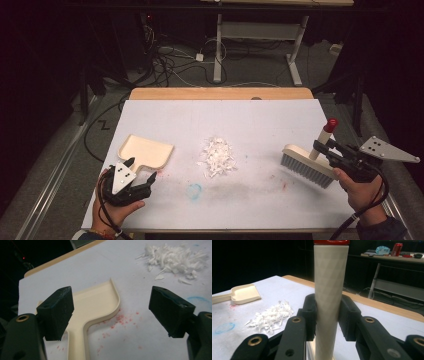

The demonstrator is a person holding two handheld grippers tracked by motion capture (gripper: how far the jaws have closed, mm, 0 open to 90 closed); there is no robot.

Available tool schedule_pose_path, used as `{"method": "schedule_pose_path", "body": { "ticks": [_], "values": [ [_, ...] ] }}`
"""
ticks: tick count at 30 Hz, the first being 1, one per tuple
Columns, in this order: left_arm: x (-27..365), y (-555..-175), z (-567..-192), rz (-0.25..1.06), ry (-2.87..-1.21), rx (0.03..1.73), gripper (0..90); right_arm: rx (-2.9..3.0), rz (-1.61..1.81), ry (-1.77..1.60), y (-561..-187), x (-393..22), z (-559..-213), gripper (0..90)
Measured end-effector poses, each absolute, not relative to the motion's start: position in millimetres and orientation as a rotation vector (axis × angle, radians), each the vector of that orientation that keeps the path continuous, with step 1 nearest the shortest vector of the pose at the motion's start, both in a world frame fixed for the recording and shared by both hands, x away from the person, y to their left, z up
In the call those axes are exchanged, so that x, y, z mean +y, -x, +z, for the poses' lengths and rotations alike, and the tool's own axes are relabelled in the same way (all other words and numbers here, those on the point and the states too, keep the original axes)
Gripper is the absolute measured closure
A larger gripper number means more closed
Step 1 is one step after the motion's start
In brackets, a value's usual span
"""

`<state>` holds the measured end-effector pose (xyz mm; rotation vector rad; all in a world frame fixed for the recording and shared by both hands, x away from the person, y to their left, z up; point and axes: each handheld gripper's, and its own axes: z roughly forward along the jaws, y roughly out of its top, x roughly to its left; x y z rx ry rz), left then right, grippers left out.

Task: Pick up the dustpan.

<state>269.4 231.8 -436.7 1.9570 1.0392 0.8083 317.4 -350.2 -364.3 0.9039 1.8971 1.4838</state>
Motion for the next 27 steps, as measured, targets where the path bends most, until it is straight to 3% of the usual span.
{"method": "schedule_pose_path", "body": {
  "ticks": [7, 19, 27],
  "values": [
    [241.0, -264.4, -441.3, 0.787, -1.984, 1.103, 19.0, 1.901, 1.477, -0.898, -320.2, -348.0, -364.3, 70.6],
    [271.3, -268.9, -426.9, 0.604, -2.059, 1.311, 23.6, 1.93, 1.46, -0.907, -321.6, -343.4, -366.8, 70.5],
    [269.3, -315.8, -460.0, 0.463, -2.155, 1.452, 25.5, 1.949, 1.462, -0.906, -325.2, -338.2, -369.7, 70.5]
  ]
}}
